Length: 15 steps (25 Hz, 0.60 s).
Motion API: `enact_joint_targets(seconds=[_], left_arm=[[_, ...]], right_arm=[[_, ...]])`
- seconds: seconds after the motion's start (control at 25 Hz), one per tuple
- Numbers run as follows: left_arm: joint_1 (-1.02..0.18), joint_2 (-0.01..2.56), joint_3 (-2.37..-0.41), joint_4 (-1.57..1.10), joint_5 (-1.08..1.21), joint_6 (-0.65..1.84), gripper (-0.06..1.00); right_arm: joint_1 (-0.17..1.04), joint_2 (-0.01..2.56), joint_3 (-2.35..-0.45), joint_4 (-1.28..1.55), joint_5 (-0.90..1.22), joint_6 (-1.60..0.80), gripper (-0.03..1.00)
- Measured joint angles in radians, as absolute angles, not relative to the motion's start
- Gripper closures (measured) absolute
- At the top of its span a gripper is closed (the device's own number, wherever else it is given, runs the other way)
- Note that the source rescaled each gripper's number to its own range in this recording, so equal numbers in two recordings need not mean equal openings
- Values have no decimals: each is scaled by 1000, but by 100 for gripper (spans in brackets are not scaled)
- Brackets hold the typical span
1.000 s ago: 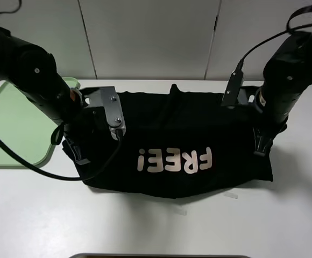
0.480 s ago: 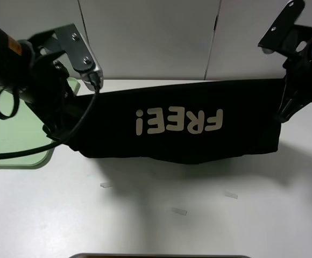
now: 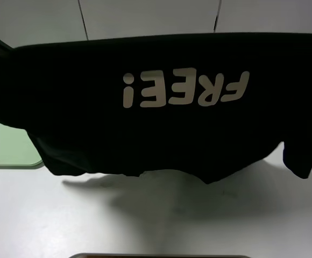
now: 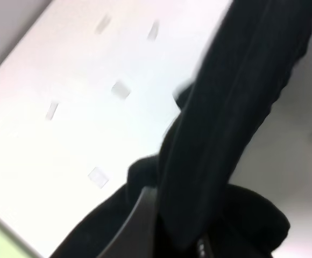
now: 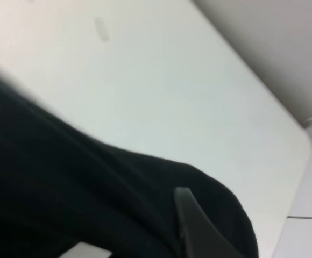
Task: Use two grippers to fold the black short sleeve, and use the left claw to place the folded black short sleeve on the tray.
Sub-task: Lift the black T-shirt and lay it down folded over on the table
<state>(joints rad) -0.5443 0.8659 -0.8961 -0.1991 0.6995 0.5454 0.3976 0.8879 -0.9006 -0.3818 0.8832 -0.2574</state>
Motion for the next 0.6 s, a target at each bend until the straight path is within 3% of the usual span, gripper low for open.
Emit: enact_joint_targets(seconds=[0.36,0.6], left_arm=[[-544,695,-979,-482,783,641,94],[-544,727,-982,-382,766,649,94]], right_arm=[[398,619,-971,-284,1000,-271,97],[398,654,-1022,-273,979,-271,97]])
